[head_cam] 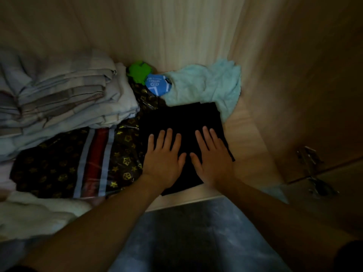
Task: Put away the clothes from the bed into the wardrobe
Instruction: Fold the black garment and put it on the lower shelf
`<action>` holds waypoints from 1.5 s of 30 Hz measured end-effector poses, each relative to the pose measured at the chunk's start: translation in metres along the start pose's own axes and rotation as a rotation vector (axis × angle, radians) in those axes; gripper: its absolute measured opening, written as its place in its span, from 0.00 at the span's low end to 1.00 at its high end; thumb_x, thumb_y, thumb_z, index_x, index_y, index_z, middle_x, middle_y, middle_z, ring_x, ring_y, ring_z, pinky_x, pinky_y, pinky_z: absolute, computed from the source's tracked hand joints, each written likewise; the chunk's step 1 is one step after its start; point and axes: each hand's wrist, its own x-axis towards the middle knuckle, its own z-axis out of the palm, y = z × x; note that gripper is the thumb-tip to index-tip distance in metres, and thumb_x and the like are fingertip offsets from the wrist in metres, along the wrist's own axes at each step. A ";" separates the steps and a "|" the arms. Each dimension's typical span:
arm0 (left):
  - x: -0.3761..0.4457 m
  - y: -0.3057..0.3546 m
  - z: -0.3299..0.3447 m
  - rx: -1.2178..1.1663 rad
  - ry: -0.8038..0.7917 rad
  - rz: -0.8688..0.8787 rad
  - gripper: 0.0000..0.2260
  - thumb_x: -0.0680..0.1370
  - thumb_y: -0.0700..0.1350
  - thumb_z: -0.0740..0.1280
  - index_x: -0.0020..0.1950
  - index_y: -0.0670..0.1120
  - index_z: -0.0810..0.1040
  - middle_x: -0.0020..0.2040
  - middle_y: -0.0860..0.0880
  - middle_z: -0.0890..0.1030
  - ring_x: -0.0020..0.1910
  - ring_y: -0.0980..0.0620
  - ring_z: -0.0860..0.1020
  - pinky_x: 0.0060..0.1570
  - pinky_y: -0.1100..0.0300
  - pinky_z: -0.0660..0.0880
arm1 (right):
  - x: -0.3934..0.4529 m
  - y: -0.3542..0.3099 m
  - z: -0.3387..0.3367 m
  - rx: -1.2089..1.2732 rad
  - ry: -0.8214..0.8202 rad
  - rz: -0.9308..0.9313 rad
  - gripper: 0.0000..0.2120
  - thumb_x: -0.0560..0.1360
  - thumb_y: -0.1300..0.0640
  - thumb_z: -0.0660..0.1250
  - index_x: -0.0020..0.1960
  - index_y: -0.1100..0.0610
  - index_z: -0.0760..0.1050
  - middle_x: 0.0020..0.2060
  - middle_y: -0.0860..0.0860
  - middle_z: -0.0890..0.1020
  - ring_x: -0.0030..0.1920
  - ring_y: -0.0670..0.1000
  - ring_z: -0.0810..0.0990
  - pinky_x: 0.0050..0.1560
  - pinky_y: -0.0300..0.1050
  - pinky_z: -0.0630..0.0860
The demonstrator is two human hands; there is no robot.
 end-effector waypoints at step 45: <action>-0.271 0.003 -0.614 -0.385 -0.261 -0.087 0.37 0.72 0.67 0.36 0.70 0.57 0.72 0.71 0.53 0.72 0.71 0.48 0.66 0.70 0.51 0.65 | -0.190 -0.157 -0.651 0.258 -0.361 0.081 0.35 0.77 0.33 0.46 0.76 0.50 0.63 0.72 0.50 0.70 0.72 0.53 0.68 0.71 0.49 0.66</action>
